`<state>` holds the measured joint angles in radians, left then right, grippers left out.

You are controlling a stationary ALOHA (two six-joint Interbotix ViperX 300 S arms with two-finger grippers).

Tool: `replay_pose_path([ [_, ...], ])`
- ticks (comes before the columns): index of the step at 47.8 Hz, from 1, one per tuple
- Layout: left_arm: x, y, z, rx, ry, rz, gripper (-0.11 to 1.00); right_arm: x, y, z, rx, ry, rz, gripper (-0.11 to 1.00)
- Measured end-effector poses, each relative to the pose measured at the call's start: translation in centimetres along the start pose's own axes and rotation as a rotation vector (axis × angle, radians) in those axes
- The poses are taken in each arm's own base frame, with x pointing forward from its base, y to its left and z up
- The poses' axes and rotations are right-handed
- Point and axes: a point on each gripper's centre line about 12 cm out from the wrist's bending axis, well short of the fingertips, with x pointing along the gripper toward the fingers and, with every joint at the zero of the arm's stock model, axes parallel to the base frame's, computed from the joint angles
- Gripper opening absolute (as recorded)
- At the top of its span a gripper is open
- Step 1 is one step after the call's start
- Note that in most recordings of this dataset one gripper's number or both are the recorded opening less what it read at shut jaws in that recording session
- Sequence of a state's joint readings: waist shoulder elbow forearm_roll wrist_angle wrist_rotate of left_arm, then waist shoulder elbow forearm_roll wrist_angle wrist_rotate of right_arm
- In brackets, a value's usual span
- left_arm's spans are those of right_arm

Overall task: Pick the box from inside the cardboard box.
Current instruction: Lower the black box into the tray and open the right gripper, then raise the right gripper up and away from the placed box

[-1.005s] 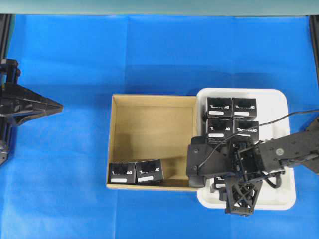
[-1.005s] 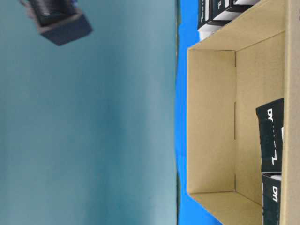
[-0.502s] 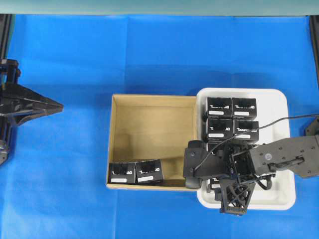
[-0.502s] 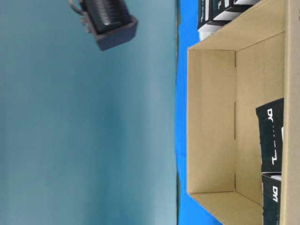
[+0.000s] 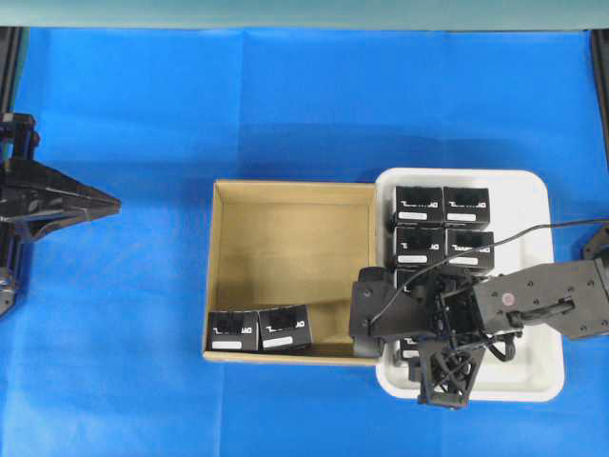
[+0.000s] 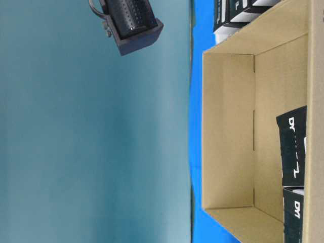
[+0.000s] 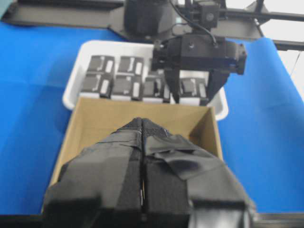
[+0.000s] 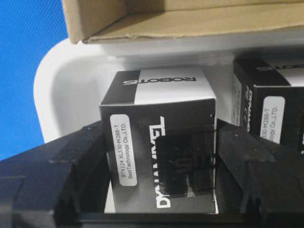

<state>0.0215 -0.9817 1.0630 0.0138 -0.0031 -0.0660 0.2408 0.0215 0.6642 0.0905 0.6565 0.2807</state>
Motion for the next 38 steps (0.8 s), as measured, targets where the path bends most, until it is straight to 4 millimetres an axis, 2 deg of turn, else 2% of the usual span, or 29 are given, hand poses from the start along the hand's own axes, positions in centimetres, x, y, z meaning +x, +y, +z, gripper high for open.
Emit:
replay_pose_path([
  [12, 0.0, 0.0, 0.0, 0.002, 0.0, 0.0, -0.07, 0.0, -0.1, 0.2, 0.004, -0.011, 0.002, 0.62],
  [17, 0.0, 0.0, 0.0, 0.002, 0.0, -0.002, -0.07, 0.0, -0.1, 0.1, 0.006, -0.009, 0.002, 0.8],
  [20, 0.0, 0.0, 0.0, 0.0, 0.0, 0.0, -0.07, 0.0, -0.1, 0.2, 0.01, -0.009, 0.002, 0.86],
  [32, 0.0, 0.0, 0.0, 0.0, 0.0, 0.0, -0.07, -0.1, 0.1, 0.6, 0.011, -0.02, 0.008, 0.86],
  [38, 0.0, 0.0, 0.0, 0.0, 0.0, 0.0, -0.07, -1.1, 0.4, 1.2, 0.008, -0.033, 0.013, 0.86],
])
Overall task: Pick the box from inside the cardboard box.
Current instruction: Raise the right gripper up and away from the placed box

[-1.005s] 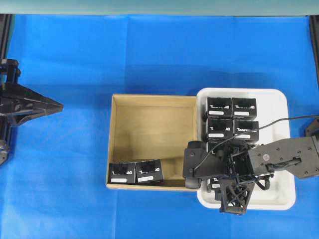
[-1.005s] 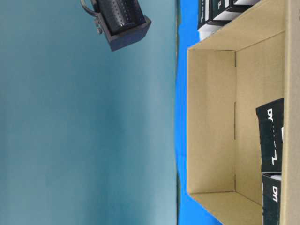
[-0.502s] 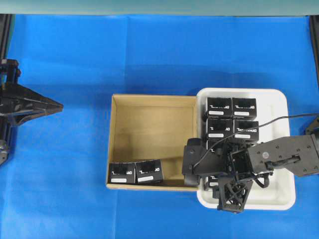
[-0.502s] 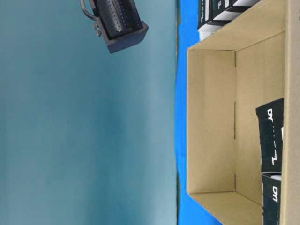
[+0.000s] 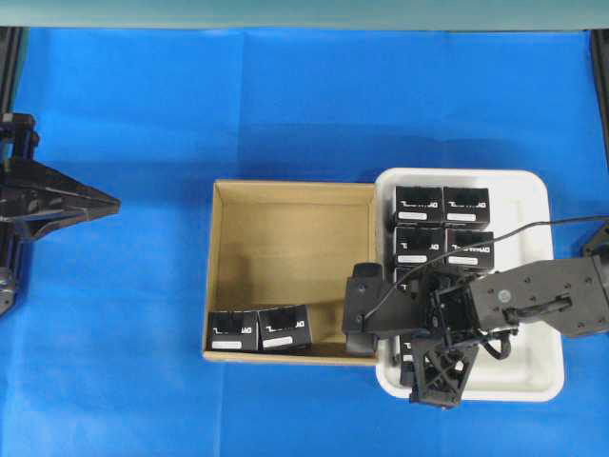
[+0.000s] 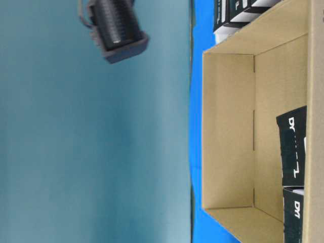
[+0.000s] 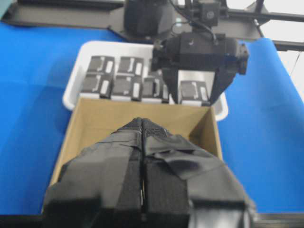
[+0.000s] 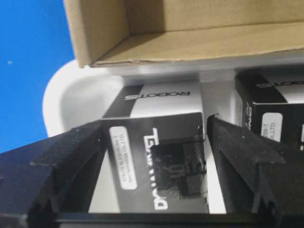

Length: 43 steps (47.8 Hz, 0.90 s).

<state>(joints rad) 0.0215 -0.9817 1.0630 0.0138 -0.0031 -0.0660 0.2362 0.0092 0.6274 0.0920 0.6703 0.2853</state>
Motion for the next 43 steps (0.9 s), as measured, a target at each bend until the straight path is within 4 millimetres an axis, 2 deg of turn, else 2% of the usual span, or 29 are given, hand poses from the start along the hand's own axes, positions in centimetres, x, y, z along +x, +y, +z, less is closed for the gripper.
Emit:
replay_pose_path([
  [3, 0.0, 0.0, 0.0, 0.002, 0.0, 0.0, -0.07, -0.7, 0.1, 0.3, 0.001, -0.008, 0.005, 0.86],
  [13, 0.0, 0.0, 0.0, -0.003, -0.002, 0.0, -0.07, -4.9, 0.4, 1.4, 0.007, -0.088, 0.034, 0.86],
  [26, 0.0, 0.0, 0.0, -0.003, 0.0, 0.0, -0.07, -8.7, -0.7, 2.0, 0.059, -0.192, 0.056, 0.89],
  [34, 0.0, 0.0, 0.0, -0.002, 0.0, 0.0, -0.07, -10.5, -0.9, 1.9, 0.064, -0.244, 0.071, 0.89],
  [43, -0.1, 0.0, 0.0, -0.003, -0.003, 0.0, -0.07, -11.3, -1.6, 1.5, 0.078, -0.266, 0.072, 0.89],
])
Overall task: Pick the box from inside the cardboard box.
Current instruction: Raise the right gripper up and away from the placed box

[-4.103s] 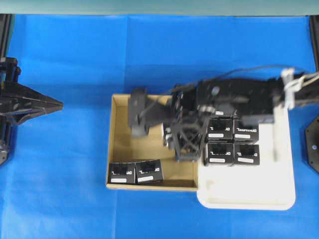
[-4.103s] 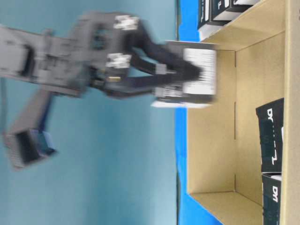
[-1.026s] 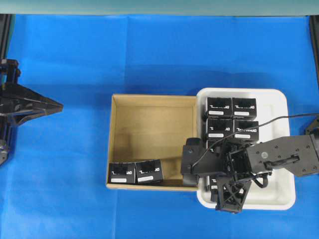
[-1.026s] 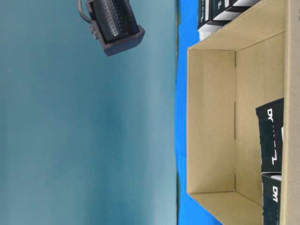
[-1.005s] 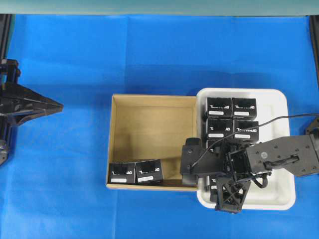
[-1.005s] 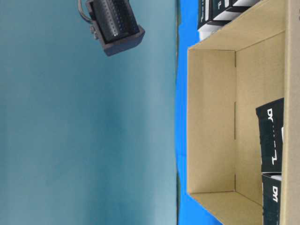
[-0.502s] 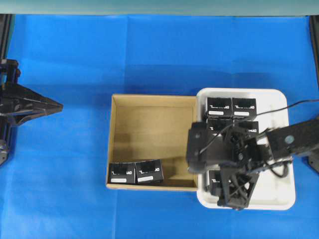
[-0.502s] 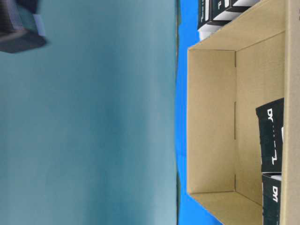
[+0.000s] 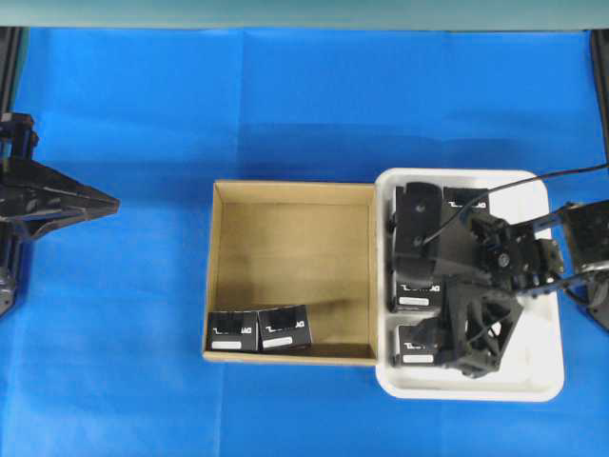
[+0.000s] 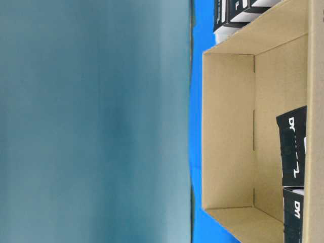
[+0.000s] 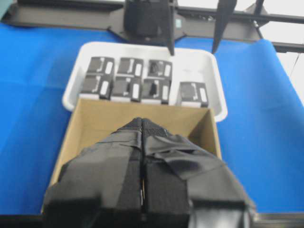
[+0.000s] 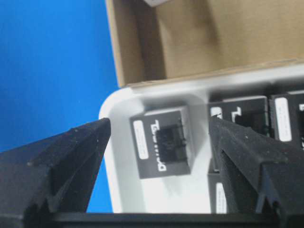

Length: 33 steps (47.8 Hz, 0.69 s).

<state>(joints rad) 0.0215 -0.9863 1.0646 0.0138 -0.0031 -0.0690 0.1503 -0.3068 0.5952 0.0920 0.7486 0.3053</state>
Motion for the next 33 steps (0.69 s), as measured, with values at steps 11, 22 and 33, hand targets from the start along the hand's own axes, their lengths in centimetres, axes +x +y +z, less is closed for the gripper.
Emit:
replay_pose_path([
  [11, -0.1, -0.1, 0.1, 0.0, -0.003, -0.003, -0.07, -1.1, -0.3, -0.9, 0.0, -0.034, 0.011, 0.89],
  [22, -0.2, -0.1, 0.2, 0.0, -0.004, -0.006, -0.07, -2.1, -0.5, -1.4, 0.001, -0.109, 0.036, 0.89],
  [33, -0.3, -0.3, 0.2, 0.001, -0.007, -0.014, -0.07, -3.4, -0.8, -2.1, 0.0, -0.201, 0.067, 0.89],
])
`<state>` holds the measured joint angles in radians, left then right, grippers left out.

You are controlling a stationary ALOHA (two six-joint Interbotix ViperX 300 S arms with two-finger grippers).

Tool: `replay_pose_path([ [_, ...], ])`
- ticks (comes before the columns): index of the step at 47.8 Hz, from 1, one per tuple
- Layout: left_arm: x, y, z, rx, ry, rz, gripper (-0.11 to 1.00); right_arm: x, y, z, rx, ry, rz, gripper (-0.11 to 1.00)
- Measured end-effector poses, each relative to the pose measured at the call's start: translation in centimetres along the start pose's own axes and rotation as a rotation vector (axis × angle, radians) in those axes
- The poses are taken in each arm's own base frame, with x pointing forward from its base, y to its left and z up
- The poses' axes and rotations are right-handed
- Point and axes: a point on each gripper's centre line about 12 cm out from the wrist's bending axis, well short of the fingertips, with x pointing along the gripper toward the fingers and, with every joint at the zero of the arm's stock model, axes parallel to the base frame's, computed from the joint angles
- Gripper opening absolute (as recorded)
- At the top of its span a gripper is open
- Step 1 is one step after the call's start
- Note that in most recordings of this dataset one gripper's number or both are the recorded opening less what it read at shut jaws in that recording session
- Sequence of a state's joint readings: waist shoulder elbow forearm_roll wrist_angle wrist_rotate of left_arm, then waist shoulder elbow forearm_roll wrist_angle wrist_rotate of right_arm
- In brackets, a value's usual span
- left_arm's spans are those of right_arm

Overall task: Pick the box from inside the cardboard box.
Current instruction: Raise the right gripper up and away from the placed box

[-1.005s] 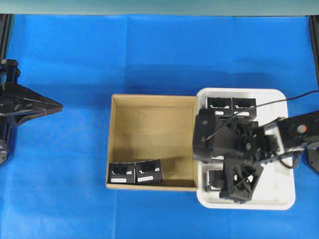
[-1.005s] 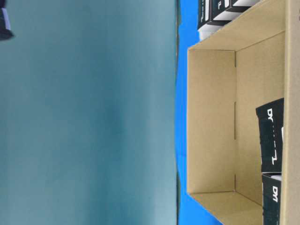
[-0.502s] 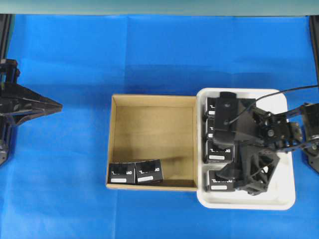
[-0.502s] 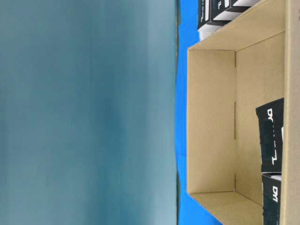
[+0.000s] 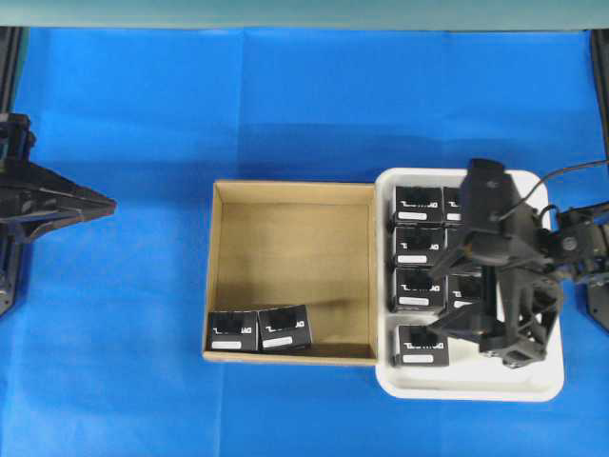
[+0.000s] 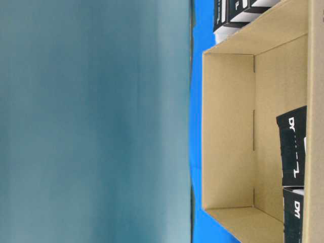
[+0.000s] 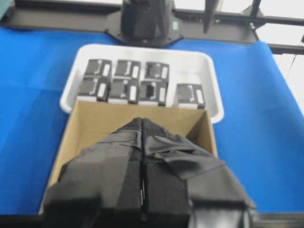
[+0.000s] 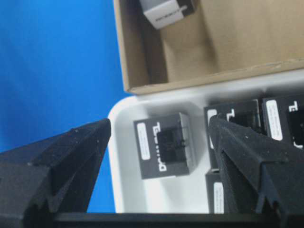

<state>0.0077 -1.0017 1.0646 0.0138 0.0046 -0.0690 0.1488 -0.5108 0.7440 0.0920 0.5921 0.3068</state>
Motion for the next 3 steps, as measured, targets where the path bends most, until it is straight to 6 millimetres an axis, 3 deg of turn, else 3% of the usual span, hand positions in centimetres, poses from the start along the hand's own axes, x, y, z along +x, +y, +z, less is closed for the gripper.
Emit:
replay_pose_path([
  [3, 0.0, -0.12, 0.06, 0.0, -0.001, -0.006, -0.07, -0.4, -0.05, -0.15, 0.0, -0.02, 0.007, 0.89],
])
